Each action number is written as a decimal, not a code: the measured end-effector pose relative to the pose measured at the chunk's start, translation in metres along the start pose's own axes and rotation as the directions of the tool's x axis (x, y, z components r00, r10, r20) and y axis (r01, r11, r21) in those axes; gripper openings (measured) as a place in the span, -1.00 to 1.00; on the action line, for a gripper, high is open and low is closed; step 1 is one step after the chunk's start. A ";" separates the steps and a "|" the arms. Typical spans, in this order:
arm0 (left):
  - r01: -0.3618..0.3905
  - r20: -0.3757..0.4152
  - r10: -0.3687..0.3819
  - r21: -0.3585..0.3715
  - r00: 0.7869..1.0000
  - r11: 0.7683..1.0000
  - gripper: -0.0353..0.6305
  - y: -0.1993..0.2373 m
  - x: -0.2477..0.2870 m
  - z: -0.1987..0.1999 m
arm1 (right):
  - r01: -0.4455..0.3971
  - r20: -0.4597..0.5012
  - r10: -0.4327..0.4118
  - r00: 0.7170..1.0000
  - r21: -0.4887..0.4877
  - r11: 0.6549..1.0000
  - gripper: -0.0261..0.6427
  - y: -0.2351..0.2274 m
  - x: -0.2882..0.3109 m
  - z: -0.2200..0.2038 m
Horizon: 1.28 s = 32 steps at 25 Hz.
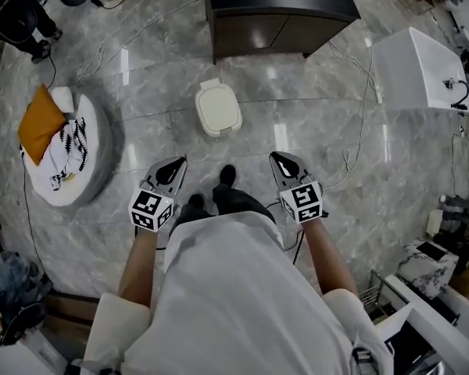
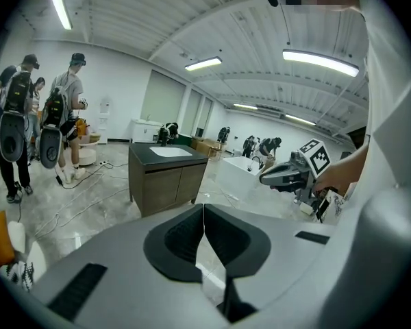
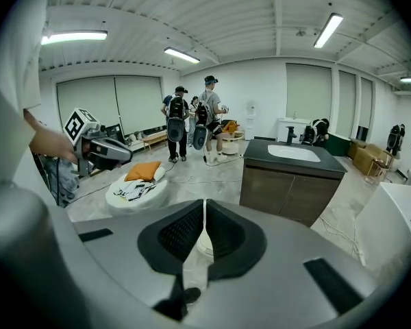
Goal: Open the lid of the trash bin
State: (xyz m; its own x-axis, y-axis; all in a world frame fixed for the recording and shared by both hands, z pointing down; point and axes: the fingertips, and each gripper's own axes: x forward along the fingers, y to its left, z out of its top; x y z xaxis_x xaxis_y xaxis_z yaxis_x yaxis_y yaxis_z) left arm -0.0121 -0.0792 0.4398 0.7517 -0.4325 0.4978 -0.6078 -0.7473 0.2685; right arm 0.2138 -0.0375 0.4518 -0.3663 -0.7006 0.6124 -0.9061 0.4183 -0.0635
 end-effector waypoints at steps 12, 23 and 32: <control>-0.084 -0.037 0.082 -0.055 0.996 0.995 -0.84 0.003 0.041 -0.008 | -0.111 -0.061 0.109 0.992 -0.030 0.993 -0.83 -0.033 0.049 -0.015; -0.076 -0.082 0.070 -0.075 0.994 0.994 -0.84 0.027 0.063 -0.027 | -0.156 -0.147 0.152 0.977 -0.020 0.987 -0.83 -0.033 0.101 -0.031; -0.024 -0.136 0.011 -0.092 0.991 0.996 -0.84 0.050 0.082 -0.059 | -0.178 -0.237 0.174 0.956 0.005 0.984 -0.83 -0.014 0.159 -0.061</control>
State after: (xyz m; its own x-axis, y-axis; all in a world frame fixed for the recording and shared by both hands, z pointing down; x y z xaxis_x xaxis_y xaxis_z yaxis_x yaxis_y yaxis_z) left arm 0.0045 -0.1224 0.5426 0.7034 -0.3682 0.6080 -0.6462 -0.6875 0.3312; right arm 0.1810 -0.1200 0.5982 -0.4574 -0.4595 0.7613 -0.8276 0.5332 -0.1754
